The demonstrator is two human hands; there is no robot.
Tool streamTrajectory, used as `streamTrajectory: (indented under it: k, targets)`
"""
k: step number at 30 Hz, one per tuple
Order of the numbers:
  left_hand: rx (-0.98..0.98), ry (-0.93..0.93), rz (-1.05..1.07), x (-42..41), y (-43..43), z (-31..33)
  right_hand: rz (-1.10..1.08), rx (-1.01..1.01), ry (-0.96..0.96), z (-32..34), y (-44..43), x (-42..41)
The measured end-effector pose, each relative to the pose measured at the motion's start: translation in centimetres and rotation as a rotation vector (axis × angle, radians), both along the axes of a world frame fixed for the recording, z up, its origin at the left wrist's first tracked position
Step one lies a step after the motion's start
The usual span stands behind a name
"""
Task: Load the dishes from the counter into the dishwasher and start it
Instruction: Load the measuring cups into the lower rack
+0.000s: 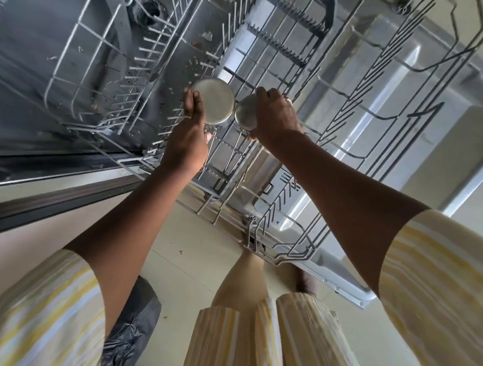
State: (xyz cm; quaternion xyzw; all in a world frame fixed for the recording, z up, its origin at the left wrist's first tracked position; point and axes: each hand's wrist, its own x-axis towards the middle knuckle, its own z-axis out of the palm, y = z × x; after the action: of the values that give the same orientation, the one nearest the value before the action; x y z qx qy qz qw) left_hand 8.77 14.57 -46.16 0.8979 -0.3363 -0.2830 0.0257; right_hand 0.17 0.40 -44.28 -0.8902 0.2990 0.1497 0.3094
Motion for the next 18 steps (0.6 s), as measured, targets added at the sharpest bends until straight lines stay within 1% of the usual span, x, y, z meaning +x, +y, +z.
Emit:
streamTrajectory:
  k: [2, 7, 10, 11, 15, 18]
  targets:
    - [-0.003, -0.028, -0.012, -0.2, 0.4, -0.1, -0.022, 0.003, 0.013, -0.8, 0.1, -0.1]
    - [-0.004, -0.042, -0.003, -1.5, 1.4, 0.9, -0.064, 0.038, -0.049, -1.7, 0.7, -0.8]
    - [-0.032, -0.063, 0.033, -2.9, 1.9, 2.2, -0.053, -0.03, -0.121, -1.5, 2.1, -2.3]
    - [-0.057, -0.07, 0.048, -3.4, 2.2, 2.6, -0.028, -0.053, -0.117, -1.3, 2.7, -2.9]
    - [-0.18, -0.058, 0.114, -5.9, 3.0, 4.4, 0.13, -0.116, 0.002, 0.5, 5.3, -5.6]
    - [-0.247, -0.084, 0.142, -7.9, 3.5, 5.9, 0.141, -0.143, 0.021, 2.7, 6.7, -7.4]
